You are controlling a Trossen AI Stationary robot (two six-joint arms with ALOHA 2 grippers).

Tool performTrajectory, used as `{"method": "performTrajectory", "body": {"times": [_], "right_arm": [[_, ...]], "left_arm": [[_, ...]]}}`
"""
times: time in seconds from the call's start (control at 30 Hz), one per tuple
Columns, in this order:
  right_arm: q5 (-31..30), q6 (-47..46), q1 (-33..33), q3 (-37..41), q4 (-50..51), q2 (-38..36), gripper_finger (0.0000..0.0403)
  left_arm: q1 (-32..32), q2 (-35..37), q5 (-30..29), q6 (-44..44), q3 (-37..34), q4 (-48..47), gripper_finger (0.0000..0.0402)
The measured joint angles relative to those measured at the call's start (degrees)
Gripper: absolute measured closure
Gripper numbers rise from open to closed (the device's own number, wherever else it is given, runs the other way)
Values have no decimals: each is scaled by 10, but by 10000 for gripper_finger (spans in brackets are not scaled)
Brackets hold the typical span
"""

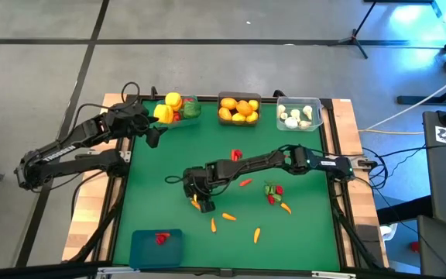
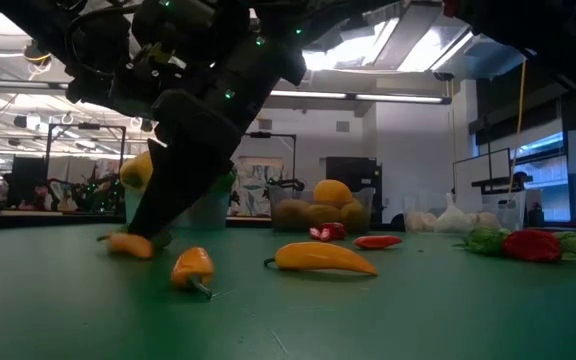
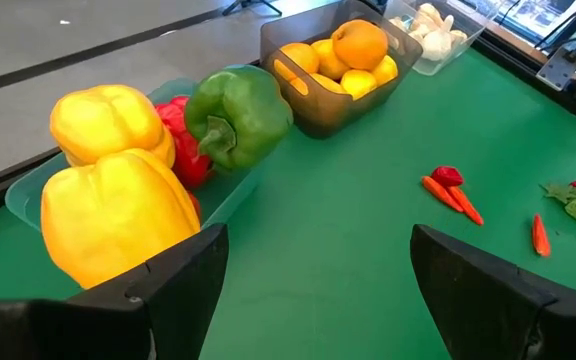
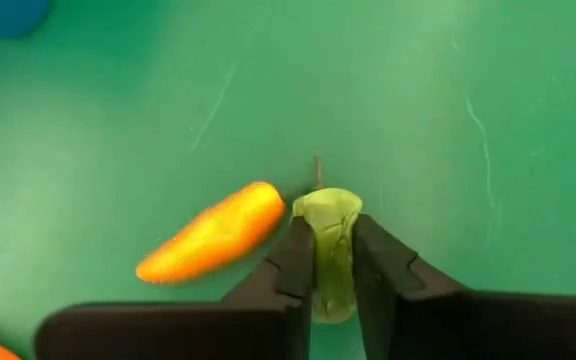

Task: Sort produce into baskets
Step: Put the green chili pepper into the dark blue bin

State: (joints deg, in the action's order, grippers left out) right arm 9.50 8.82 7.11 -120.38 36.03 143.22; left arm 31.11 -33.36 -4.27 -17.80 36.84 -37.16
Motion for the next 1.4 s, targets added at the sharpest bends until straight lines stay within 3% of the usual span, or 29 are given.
{"method": "performTrajectory", "body": {"times": [0.1,0.57,1.07,1.4], "right_arm": [[2,-1,0,-3,1,0,375],[5,-26,10,-101,-10,5,371],[8,8,109,-145,-256,7,372],[100,-30,110,-145,-389,54,372]], "left_arm": [[0,0,0,0,0,0,93],[0,0,0,0,0,0,93],[0,0,0,6,0,0,93],[0,0,0,15,0,1,93]]}}
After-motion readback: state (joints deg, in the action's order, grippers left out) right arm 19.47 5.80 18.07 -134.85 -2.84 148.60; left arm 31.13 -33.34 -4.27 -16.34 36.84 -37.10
